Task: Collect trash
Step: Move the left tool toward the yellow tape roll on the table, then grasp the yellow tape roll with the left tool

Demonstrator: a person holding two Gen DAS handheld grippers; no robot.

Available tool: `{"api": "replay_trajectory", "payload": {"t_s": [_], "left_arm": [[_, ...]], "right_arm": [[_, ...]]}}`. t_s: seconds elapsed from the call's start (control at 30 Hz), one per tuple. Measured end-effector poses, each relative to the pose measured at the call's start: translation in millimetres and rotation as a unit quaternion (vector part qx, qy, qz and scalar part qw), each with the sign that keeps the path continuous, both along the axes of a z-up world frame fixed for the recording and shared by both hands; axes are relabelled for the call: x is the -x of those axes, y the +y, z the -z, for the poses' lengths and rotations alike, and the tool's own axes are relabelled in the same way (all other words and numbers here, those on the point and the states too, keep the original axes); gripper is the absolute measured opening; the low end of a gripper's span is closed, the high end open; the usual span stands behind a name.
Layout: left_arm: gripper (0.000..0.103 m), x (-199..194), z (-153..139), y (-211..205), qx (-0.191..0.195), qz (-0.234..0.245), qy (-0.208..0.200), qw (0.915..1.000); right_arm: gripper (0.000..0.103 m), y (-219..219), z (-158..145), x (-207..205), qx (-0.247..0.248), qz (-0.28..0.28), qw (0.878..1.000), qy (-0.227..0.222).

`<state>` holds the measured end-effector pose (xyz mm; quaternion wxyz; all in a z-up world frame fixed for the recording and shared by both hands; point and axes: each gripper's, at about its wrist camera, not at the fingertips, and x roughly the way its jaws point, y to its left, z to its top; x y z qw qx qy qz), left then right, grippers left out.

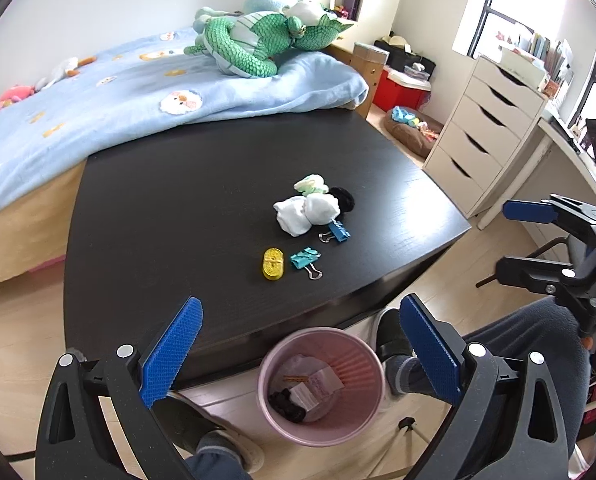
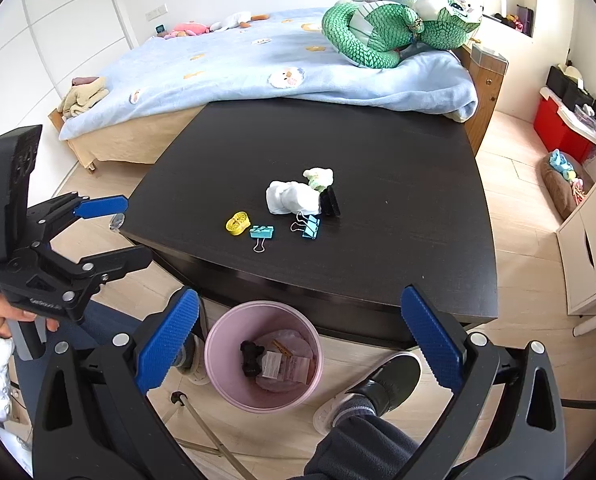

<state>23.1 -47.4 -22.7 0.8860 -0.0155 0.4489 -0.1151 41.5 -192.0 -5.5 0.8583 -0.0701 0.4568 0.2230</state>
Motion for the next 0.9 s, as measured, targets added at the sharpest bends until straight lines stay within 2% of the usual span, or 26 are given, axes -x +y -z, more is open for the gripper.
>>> {"api": "replay_trajectory", "payload": {"t_s": [0.4,0.7,0.8,0.9], "left_arm": [[0.095,-63,38,1,-0.045,0.006,0.05,0.9977],[0.094,-82,64,5,-0.058,0.006,0.079,0.9952],[0.082,-88,71,4,-0.06,0.009,0.09,0.9941],[0.073,-90,76,4,-0.06,0.01,0.094,0.9937]], "right_arm": [[0.099,-2,6,-11,0.007,0.004,1.0,0.01],[0.099,-5,11,-15,0.01,0.008,1.0,0.016],[0.099,-5,14,-15,0.01,0.008,1.0,0.018],[0.099,-4,16,-15,0.009,0.008,1.0,0.02]]}}
